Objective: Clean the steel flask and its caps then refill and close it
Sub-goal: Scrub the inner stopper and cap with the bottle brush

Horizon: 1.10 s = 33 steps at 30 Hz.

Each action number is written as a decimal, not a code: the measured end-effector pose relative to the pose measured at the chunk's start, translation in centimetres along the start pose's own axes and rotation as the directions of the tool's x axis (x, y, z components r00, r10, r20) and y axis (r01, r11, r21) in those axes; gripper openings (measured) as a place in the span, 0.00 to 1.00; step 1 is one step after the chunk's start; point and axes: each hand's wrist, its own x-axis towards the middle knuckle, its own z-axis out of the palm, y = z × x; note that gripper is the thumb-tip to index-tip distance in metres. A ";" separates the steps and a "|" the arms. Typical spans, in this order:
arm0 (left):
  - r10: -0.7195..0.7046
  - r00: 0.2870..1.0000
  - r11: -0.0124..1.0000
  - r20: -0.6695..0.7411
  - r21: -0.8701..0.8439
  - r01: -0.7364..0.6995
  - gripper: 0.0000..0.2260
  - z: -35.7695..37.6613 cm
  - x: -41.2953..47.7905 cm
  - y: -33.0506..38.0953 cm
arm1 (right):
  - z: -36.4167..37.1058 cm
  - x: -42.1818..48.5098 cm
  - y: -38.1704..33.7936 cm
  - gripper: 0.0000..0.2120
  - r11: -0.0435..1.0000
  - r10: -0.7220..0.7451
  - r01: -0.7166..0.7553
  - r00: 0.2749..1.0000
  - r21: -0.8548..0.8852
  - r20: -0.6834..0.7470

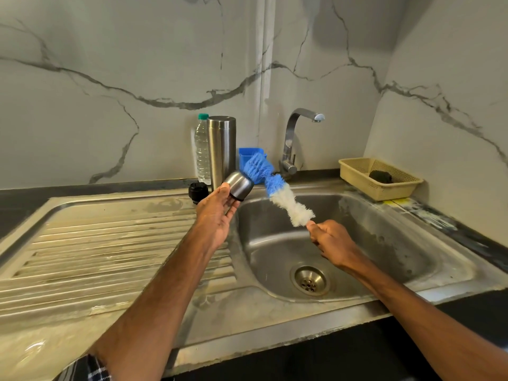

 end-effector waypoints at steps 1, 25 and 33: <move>-0.001 1.000 1.000 -0.001 0.004 0.001 0.12 0.0 0.0 0.0 | 0.0 0.0 0.1 0.25 1.000 -0.006 0.006 1.000 0.010 0.007; 0.004 0.998 1.000 -0.056 -0.003 -0.005 0.10 0.0 -0.4 0.6 | 0.2 -0.1 0.3 0.25 0.999 -0.048 0.048 0.999 0.011 -0.024; 0.001 0.999 1.000 -0.053 -0.031 -0.003 0.13 0.1 -0.5 0.4 | 0.3 0.0 0.5 0.26 0.998 -0.067 0.067 0.997 -0.005 -0.039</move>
